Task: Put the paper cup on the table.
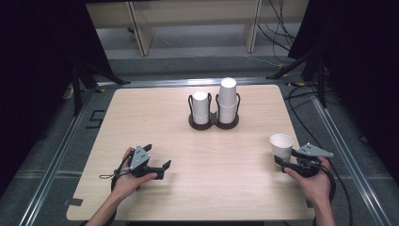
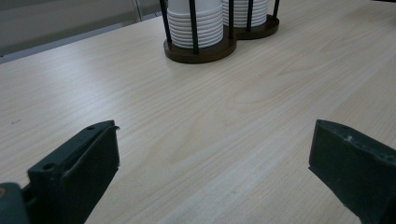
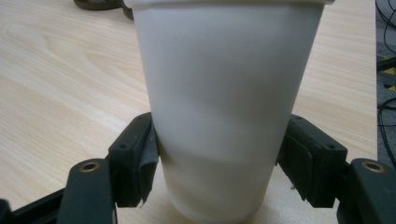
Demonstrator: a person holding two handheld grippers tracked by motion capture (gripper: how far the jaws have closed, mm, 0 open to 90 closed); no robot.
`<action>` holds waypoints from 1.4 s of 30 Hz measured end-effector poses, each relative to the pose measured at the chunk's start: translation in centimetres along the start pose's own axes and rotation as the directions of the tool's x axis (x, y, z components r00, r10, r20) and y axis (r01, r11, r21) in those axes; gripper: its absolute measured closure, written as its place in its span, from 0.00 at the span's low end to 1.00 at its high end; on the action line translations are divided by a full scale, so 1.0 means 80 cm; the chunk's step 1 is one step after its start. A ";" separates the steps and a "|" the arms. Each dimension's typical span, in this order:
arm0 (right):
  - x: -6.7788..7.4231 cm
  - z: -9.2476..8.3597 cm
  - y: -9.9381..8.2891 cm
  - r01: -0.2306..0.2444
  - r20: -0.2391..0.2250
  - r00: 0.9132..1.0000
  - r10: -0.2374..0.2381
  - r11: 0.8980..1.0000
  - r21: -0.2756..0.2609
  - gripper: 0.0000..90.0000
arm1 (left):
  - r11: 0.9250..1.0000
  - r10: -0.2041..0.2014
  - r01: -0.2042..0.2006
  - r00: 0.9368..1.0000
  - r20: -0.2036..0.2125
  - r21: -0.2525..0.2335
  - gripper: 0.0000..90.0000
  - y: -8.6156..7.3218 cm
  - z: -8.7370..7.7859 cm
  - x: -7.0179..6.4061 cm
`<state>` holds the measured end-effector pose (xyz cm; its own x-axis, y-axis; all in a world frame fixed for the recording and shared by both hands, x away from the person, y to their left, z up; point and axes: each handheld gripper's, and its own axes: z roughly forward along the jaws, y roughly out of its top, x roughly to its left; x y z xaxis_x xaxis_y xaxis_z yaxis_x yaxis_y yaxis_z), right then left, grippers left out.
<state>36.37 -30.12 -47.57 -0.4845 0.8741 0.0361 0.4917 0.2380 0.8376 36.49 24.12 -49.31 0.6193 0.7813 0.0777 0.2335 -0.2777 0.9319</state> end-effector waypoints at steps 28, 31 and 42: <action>0.007 -0.008 -0.008 -0.034 0.035 0.999 0.034 0.999 -0.018 0.17 | 0.999 -0.020 0.019 1.000 -0.014 -0.028 0.00 -0.003 -0.005 0.008; 0.010 -0.013 -0.010 -0.031 0.038 0.999 0.032 0.999 -0.035 0.17 | 0.999 -0.022 0.022 0.999 -0.024 -0.023 0.00 -0.003 -0.007 0.008; 0.017 -0.033 -0.020 -0.053 0.064 0.996 0.058 0.995 -0.080 0.17 | 0.999 -0.021 0.020 0.999 -0.032 -0.032 0.00 -0.003 -0.008 0.009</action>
<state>32.99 -30.46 -47.43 -0.4076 0.9118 0.0494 0.4571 0.1569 0.8755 36.40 25.11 -49.26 0.5901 0.8044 0.0690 0.2215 -0.2435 0.9443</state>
